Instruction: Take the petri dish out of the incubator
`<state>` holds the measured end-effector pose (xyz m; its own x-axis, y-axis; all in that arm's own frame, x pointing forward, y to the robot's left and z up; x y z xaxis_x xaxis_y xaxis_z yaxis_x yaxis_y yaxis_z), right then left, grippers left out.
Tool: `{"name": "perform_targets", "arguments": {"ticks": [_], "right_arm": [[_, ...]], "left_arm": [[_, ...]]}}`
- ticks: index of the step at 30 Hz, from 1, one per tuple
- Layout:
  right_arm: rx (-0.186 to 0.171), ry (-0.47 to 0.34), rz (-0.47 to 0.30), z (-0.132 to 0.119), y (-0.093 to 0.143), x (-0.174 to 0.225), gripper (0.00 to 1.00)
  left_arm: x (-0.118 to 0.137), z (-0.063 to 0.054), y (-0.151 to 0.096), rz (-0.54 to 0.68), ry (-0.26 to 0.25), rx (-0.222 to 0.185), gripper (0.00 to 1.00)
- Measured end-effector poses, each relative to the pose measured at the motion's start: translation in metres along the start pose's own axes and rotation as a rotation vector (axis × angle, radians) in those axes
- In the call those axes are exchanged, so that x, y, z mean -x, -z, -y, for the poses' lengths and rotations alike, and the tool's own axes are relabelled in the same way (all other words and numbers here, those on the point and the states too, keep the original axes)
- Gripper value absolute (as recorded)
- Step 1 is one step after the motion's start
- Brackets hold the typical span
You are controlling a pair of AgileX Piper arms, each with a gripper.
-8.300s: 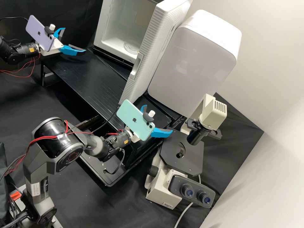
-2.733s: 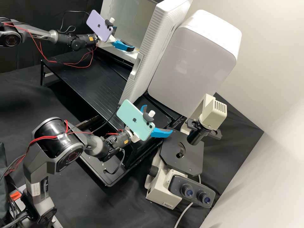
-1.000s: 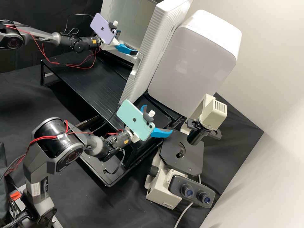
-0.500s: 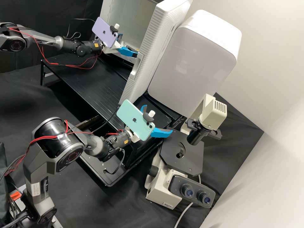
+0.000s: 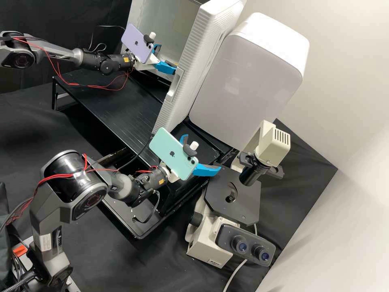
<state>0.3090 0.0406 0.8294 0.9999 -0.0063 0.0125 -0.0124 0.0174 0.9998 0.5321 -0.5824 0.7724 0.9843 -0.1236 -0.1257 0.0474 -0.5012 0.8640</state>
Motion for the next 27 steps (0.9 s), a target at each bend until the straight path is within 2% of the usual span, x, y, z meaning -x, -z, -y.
{"name": "perform_targets", "arguments": {"ticks": [3, 8, 18, 20, 23, 27], "right_arm": [[0.0, 0.0, 0.0, 0.0, 0.0, 0.0, 1.0], [0.0, 0.0, 0.0, 0.0, 0.0, 0.0, 1.0], [0.0, 0.0, 0.0, 0.0, 0.0, 0.0, 1.0], [0.0, 0.0, 0.0, 0.0, 0.0, 0.0, 1.0], [0.0, 0.0, 0.0, 0.0, 0.0, 0.0, 1.0], [0.0, 0.0, 0.0, 0.0, 0.0, 0.0, 1.0]], "left_arm": [[-0.002, 0.004, 0.002, -0.01, 0.002, 0.003, 1.0], [-0.002, 0.004, 0.003, -0.024, -0.003, 0.019, 1.0], [-0.002, 0.003, 0.008, -0.039, -0.005, 0.008, 1.0], [-0.002, 0.002, 0.01, -0.045, -0.006, 0.018, 1.0], [-0.003, 0.0, 0.01, -0.056, -0.013, 0.056, 1.0], [-0.006, 0.003, 0.013, -0.069, -0.013, 0.046, 1.0]]}}
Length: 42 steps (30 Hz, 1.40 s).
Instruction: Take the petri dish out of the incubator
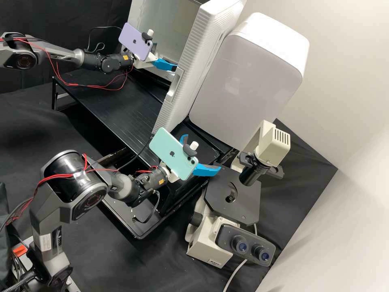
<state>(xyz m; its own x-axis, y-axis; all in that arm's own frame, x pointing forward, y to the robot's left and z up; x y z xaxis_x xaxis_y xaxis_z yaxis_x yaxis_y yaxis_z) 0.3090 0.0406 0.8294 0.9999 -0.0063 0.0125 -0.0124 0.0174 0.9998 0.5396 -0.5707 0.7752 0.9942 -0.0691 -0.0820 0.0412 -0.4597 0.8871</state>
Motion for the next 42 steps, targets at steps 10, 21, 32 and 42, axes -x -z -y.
{"name": "perform_targets", "arguments": {"ticks": [10, 21, 32, 42], "right_arm": [[0.0, 0.0, 0.0, 0.0, 0.0, 0.0, 1.0], [0.0, 0.0, 0.0, 0.0, 0.0, 0.0, 1.0], [0.0, 0.0, 0.0, 0.0, 0.0, 0.0, 1.0], [0.0, 0.0, 0.0, 0.0, 0.0, 0.0, 1.0]], "left_arm": [[-0.0059, 0.0046, 0.0026, -0.021, -0.002, -0.046, 1.0], [-0.0067, 0.0029, 0.0029, -0.031, -0.003, -0.057, 1.0], [-0.0067, 0.0029, 0.0018, -0.018, -0.004, -0.047, 0.0], [-0.0067, 0.0027, 0.0009, -0.009, -0.006, -0.053, 0.0]]}}
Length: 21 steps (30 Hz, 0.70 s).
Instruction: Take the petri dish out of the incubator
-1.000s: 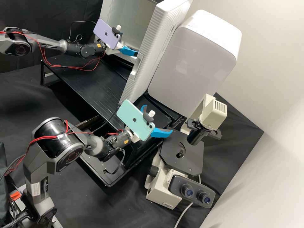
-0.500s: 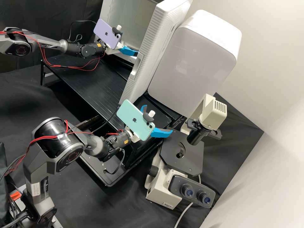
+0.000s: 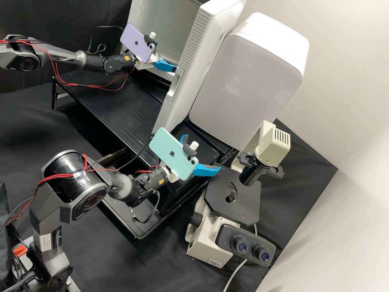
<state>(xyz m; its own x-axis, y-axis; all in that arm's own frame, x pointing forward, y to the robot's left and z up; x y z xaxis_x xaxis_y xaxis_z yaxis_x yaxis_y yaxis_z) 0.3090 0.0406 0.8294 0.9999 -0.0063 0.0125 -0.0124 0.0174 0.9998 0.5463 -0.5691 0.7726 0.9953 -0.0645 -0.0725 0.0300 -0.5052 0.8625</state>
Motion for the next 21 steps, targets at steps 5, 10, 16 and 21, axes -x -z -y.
{"name": "perform_targets", "arguments": {"ticks": [5, 10, 16, 21], "right_arm": [[0.0, 0.0, 0.0, 0.0, 0.0, 0.0, 1.0], [0.0, 0.0, 0.0, 0.0, 0.0, 0.0, 1.0], [0.0, 0.0, 0.0, 0.0, 0.0, 0.0, 1.0], [0.0, 0.0, 0.0, 0.0, 0.0, 0.0, 1.0]], "left_arm": [[0.0, -0.0001, -0.0004, 0.005, -0.001, 0.007, 0.0], [0.0, -0.0001, -0.0006, 0.007, -0.001, 0.013, 0.0], [-0.0001, 0.0002, -0.002, 0.023, -0.001, 0.007, 0.0], [-0.0012, 0.004, -0.0019, 0.031, -0.001, -0.011, 0.0]]}}
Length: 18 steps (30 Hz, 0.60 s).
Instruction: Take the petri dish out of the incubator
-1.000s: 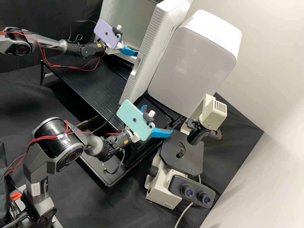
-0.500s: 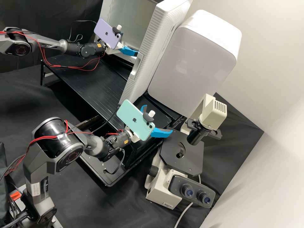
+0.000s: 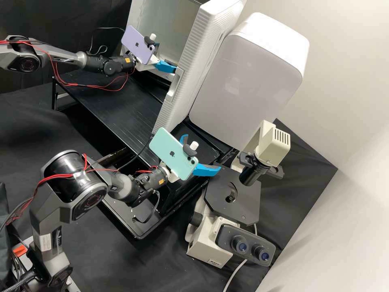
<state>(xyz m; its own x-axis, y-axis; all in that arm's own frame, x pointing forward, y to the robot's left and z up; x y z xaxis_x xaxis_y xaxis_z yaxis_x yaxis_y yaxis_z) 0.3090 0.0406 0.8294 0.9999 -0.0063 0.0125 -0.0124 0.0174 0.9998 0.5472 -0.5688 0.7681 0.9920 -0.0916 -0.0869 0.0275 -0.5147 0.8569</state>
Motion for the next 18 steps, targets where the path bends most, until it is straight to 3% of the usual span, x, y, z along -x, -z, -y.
{"name": "perform_targets", "arguments": {"ticks": [18], "right_arm": [[0.0, 0.0, 0.0, 0.0, 0.0, 0.0, 1.0]], "left_arm": [[0.0, 0.0, -0.0003, 0.004, 0.0, 0.002, 0.0]]}}
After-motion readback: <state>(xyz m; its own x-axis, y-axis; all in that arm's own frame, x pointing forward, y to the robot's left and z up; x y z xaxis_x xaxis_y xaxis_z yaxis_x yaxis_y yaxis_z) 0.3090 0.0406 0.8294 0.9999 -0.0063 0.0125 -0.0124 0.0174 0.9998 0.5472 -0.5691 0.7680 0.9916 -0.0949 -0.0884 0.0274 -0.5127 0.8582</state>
